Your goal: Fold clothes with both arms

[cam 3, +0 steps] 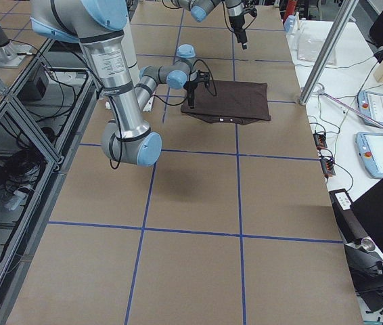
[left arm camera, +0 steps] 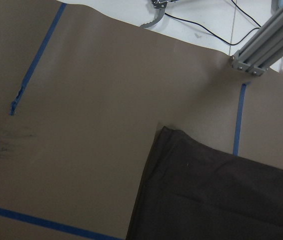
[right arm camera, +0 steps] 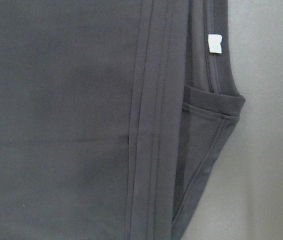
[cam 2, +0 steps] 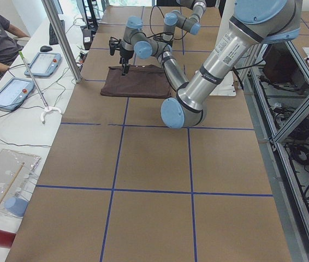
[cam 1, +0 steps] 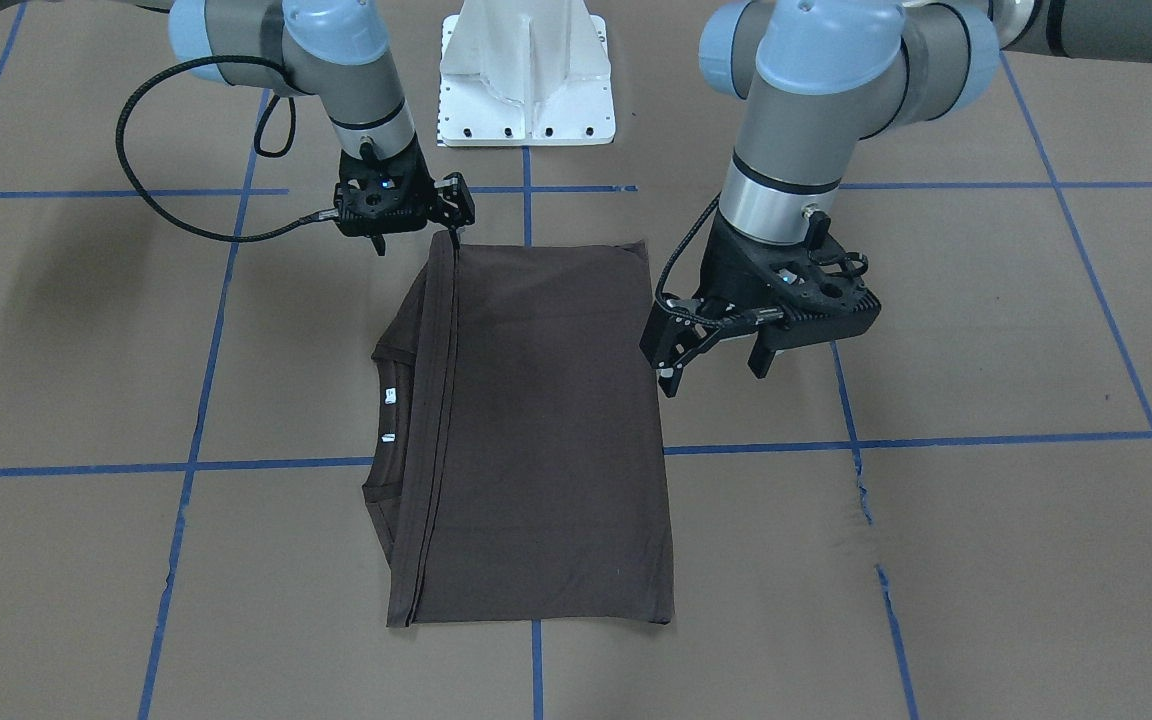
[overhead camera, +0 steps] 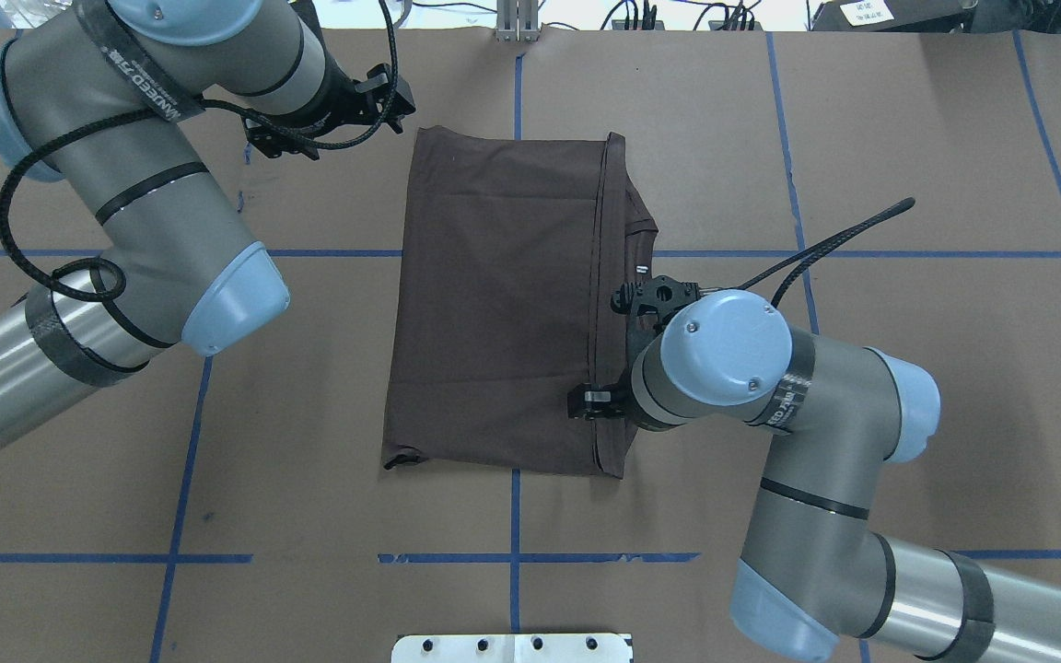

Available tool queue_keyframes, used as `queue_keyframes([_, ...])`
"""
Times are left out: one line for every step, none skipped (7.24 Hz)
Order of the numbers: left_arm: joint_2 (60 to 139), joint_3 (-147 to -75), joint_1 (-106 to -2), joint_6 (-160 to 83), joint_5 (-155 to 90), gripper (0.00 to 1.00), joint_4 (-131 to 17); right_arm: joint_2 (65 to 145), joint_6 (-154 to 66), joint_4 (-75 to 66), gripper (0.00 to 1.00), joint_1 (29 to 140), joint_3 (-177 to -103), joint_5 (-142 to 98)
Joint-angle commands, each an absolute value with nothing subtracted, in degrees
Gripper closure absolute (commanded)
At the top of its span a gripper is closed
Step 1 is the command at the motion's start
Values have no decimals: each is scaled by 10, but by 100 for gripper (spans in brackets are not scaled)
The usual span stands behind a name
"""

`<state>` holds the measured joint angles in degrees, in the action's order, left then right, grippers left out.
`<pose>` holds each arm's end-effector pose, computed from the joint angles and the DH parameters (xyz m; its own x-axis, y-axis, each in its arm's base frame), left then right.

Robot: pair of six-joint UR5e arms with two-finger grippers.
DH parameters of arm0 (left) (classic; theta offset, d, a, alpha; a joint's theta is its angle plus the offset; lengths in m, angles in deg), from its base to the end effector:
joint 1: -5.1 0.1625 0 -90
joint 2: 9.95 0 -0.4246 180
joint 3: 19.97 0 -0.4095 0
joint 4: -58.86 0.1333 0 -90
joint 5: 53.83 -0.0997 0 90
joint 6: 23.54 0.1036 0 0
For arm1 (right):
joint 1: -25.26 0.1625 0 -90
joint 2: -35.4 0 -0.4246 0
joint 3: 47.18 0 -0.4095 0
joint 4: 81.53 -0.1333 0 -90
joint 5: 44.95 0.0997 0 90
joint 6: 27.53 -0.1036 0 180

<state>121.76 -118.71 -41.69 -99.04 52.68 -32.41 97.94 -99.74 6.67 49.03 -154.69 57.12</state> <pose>0.3919 -0.5689 0.1470 0.5474 -0.2321 -0.8041 0.4225 0.9060 0.0261 -0.5294 -0.3551 0.2466 0.6747 -0.0293 0.7375 -0.0510 0.9950 0.0862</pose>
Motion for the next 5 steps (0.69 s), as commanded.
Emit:
queue_keyframes([1207,-1198,-414,-990,528,0,-318,948,-995,72,0,476,-1498,566])
queue_keyframes([1193,-1216,-414,-989,528,0,-318,945,-993,90,0,471,-1494,564])
queue_keyframes([1183,-1228,-414,-989,528,0,-318,920,-979,126,0,469,-1483,564])
queue_keyframes([1179,-1229,-414,-989,529,0,-318,904,-969,156,0,467,-1474,563])
queue_keyframes([1179,-1229,-413,-989,529,0,-318,904,-967,159,0,466,-1463,562])
